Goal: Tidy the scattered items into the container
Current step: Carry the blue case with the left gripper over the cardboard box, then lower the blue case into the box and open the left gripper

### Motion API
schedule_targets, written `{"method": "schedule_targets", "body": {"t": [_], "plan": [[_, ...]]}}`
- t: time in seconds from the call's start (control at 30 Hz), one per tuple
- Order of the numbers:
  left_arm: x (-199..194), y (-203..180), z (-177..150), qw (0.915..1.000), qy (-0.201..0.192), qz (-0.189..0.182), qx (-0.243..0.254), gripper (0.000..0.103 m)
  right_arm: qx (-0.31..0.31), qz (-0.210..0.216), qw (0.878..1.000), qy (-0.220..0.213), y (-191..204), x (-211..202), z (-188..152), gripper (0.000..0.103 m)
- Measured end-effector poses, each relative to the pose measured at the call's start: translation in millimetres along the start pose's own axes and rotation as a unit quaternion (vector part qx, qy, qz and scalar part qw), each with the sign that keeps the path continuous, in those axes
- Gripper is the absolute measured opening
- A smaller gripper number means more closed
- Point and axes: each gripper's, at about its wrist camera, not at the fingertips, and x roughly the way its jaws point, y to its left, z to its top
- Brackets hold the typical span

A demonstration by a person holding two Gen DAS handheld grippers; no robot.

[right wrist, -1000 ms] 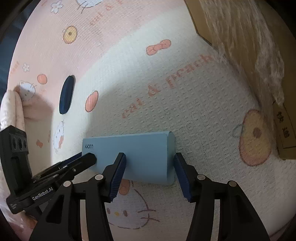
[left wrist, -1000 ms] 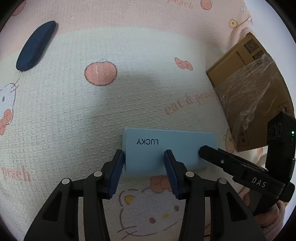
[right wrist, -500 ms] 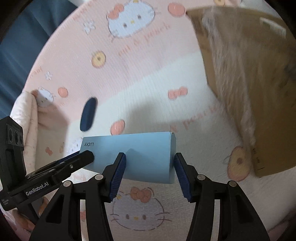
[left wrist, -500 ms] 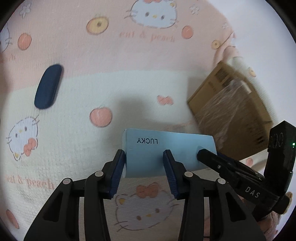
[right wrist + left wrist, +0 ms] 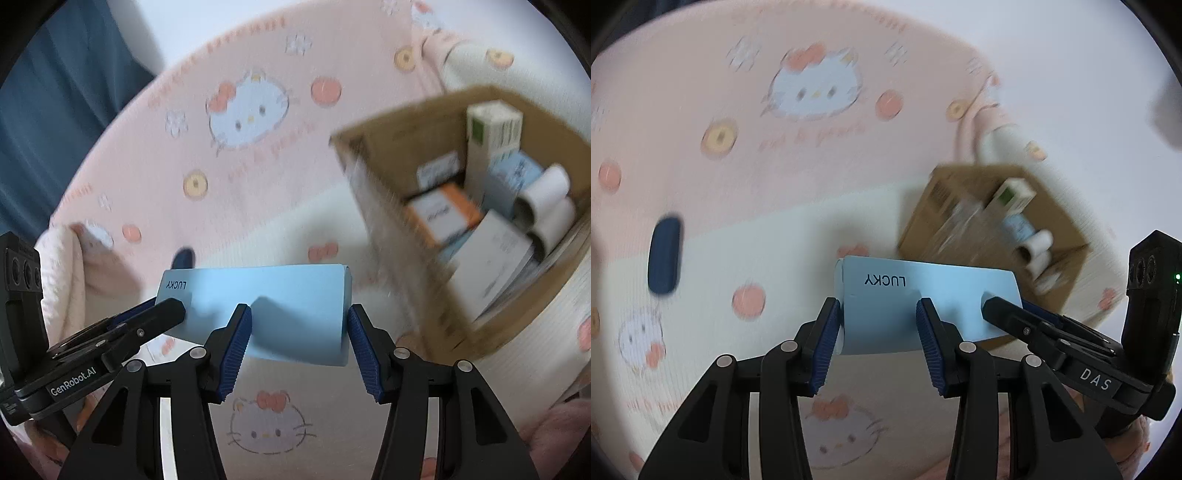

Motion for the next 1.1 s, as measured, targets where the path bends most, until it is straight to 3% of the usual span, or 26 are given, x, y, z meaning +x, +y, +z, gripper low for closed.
{"method": "schedule_targets", "body": {"t": [0.1, 0.27, 0.47, 0.67, 0.87, 1.1], "plan": [[-9.9, -21.0, 26.7, 0.9993, -0.029, -0.023, 0.011, 0.047, -0.006, -0.006, 1.000, -0.027, -1.6, -21.4, 26.5, 0.052], [-3.1, -53.4, 60.2, 0.9973, -0.044, -0.058, 0.008, 0.047, -0.017, -0.025, 0.998, -0.055, -21.0, -49.8, 62.1, 0.052], [33.6, -103.9, 75.5, 0.9967, -0.020, -0.077, 0.019, 0.047, -0.004, -0.043, 0.998, -0.046, -71.6, -63.7, 86.1, 0.052], [81.8, -148.8, 72.3, 0.9944, 0.033, -0.097, 0.026, 0.047, 0.009, -0.062, 0.998, -0.021, -132.0, -61.4, 108.0, 0.052], [108.6, -177.7, 67.3, 0.9949, 0.048, -0.076, 0.047, 0.047, 0.022, -0.038, 0.999, 0.009, -176.9, -44.9, 118.1, 0.052], [133.3, -178.6, 68.6, 0.9936, 0.085, -0.050, 0.054, 0.047, 0.028, -0.006, 0.998, 0.051, -197.6, -16.4, 123.9, 0.052]]}}
